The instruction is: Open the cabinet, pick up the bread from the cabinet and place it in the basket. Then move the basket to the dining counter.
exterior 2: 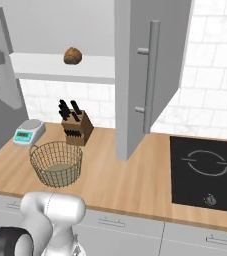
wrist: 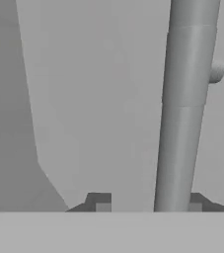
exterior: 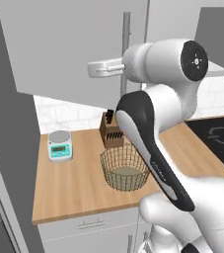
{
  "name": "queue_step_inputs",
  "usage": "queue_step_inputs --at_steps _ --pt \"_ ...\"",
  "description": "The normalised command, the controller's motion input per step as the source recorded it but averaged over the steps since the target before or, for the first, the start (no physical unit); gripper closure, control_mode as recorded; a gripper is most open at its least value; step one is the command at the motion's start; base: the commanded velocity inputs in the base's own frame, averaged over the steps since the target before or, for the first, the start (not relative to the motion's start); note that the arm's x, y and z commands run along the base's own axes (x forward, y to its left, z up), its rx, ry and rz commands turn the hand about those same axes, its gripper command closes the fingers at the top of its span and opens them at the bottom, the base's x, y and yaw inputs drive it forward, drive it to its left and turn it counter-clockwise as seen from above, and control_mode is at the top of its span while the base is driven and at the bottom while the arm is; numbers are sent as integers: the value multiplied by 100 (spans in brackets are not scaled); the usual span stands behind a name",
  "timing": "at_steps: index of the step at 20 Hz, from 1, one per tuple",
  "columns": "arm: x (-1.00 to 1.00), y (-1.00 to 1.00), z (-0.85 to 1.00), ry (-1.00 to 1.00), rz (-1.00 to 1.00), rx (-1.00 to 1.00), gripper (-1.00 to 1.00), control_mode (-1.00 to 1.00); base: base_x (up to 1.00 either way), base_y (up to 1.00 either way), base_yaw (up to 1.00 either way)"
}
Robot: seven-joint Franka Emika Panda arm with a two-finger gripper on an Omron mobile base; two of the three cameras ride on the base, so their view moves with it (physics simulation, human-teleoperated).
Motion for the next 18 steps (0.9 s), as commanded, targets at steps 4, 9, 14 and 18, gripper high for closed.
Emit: queue_step_inputs --at_steps 4,9,14,18 --pt "-92 100 -12 0 1 0 100 -100 0 0 0" --pt "-79 100 -25 -2 4 0 100 -100 0 0 0" --pt "-63 100 -31 -3 9 3 100 -100 0 0 0" --pt "-90 -6 26 1 1 9 100 -100 0 0 0"
